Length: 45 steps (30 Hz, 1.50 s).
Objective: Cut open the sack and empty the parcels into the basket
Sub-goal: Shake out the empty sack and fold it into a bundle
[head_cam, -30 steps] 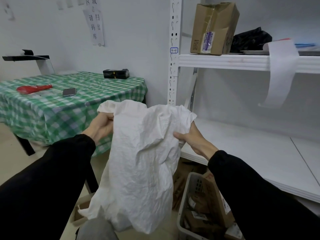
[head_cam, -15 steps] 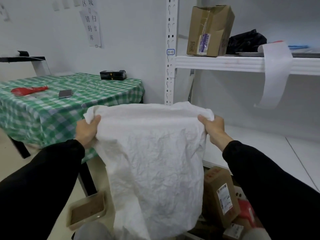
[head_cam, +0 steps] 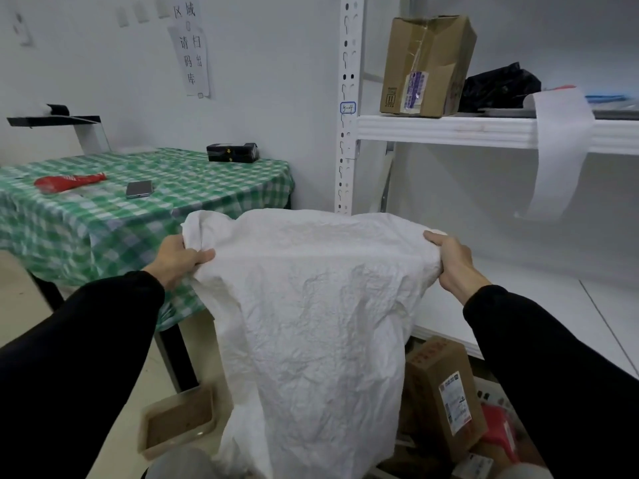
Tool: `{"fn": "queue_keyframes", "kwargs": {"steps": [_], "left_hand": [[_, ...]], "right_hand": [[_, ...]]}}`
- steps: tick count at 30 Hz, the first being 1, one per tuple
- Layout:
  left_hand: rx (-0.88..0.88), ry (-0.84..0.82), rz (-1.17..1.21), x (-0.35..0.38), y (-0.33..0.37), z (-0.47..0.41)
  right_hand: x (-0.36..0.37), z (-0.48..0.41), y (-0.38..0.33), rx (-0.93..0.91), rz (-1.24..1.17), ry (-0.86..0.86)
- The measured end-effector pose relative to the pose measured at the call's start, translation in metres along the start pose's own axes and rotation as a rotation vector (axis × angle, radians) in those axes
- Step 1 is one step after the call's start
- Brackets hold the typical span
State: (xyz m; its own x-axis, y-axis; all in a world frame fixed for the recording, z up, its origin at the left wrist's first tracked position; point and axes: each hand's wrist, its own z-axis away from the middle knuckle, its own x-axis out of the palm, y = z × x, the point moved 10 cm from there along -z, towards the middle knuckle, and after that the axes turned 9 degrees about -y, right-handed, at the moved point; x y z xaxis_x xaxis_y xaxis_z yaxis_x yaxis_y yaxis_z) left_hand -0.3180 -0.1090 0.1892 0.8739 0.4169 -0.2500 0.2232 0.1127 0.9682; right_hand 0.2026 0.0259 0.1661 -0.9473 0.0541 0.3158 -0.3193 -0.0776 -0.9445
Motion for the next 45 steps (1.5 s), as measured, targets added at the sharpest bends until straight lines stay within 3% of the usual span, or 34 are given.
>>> {"fn": "queue_keyframes", "kwargs": {"steps": [3,6,9,14,18,25,30,33,37,39,42,45], "left_hand": [[0.068,0.103,0.048,-0.018,-0.002,0.004],[0.113,0.02,0.179,-0.02,0.006,0.003],[0.043,-0.058,0.271,-0.012,0.009,0.0],[0.022,-0.165,0.426,0.009,0.028,0.006],[0.034,-0.276,0.534,0.017,0.046,0.019],[0.016,-0.393,0.603,0.042,0.056,0.023],[-0.001,-0.414,0.514,0.074,0.057,0.025],[0.007,-0.289,0.414,0.075,0.049,0.018],[0.069,0.236,0.175,0.003,0.019,0.019],[0.044,0.359,-0.024,-0.019,0.001,0.023],[-0.03,0.348,-0.07,-0.022,-0.018,0.016],[-0.061,0.169,0.185,0.001,-0.012,0.011]], "right_hand": [[-0.005,0.003,0.001,-0.044,0.059,0.015],[-0.011,0.002,-0.01,-0.137,0.159,0.012],[0.001,-0.001,-0.02,-0.169,0.186,-0.044],[0.041,0.002,-0.018,-0.038,-0.083,-0.257],[0.047,0.009,-0.023,-0.037,-0.214,-0.31],[0.057,0.014,-0.007,0.023,-0.287,-0.356],[0.071,0.011,0.0,0.052,-0.217,-0.348],[0.066,0.006,-0.003,-0.007,-0.026,-0.275],[0.004,-0.001,-0.028,-0.204,0.296,0.123],[-0.005,0.005,-0.039,-0.307,0.449,0.2],[0.003,0.009,-0.042,-0.377,0.53,0.219],[0.003,0.007,-0.041,-0.3,0.522,0.198]]}}
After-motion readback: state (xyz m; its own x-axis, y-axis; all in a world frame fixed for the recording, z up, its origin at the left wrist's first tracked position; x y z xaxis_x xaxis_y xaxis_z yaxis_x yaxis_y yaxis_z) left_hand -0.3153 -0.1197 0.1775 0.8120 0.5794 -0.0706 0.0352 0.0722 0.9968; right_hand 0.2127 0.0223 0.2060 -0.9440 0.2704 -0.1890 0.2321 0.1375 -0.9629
